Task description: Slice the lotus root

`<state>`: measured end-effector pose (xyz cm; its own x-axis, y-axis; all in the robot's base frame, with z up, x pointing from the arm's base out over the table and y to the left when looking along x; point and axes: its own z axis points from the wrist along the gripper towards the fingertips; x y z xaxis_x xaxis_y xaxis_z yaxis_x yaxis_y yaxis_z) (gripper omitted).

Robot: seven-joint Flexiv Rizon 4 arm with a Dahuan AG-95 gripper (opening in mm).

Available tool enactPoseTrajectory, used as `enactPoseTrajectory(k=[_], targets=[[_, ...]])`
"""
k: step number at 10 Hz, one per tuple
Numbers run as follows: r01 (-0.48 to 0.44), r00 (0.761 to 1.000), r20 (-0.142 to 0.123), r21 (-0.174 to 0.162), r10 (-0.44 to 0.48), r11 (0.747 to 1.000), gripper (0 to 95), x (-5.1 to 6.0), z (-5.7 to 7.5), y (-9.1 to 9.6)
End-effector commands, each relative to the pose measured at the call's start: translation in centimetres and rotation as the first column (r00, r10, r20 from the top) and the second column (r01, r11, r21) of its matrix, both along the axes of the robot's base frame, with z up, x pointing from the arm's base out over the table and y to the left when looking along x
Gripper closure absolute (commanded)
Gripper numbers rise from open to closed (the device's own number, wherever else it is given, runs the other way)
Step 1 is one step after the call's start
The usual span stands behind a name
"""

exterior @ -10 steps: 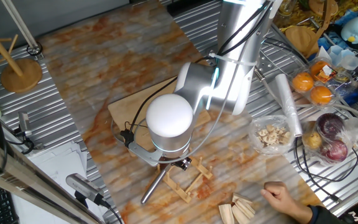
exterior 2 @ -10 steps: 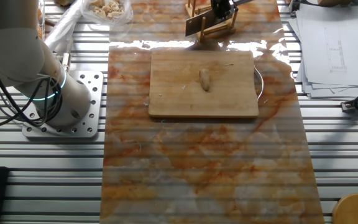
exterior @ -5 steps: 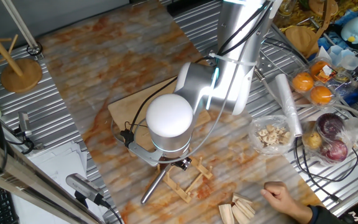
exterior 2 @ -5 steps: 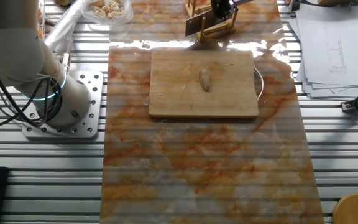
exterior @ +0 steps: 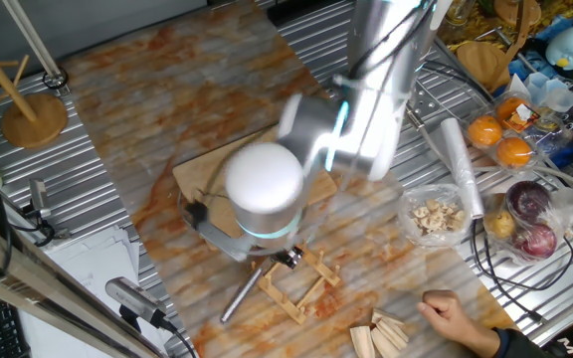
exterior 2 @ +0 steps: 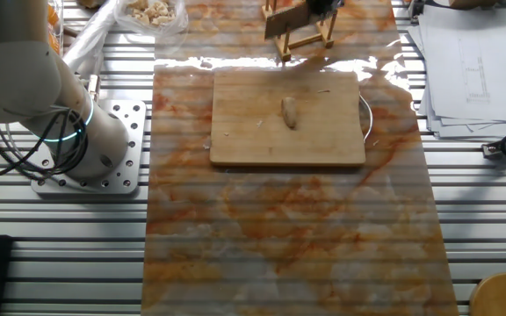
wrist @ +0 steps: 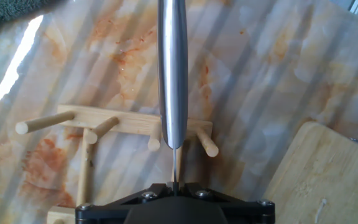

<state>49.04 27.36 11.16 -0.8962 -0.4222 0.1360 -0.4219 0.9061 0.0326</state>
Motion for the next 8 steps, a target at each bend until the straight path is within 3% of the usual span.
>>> enactPoseTrajectory(k=[1,5,8], targets=[[0.019,0.999,-0.03,0.009,-0.019,1.0,95.0,0.6,1.3,0.0],[0.033,0.999,-0.027,0.007,-0.032,0.999,95.0,0.5,1.4,0.0],[0.004,1.0,-0.024,-0.042,-0.005,0.999,95.0,0.5,3.6,-1.8]])
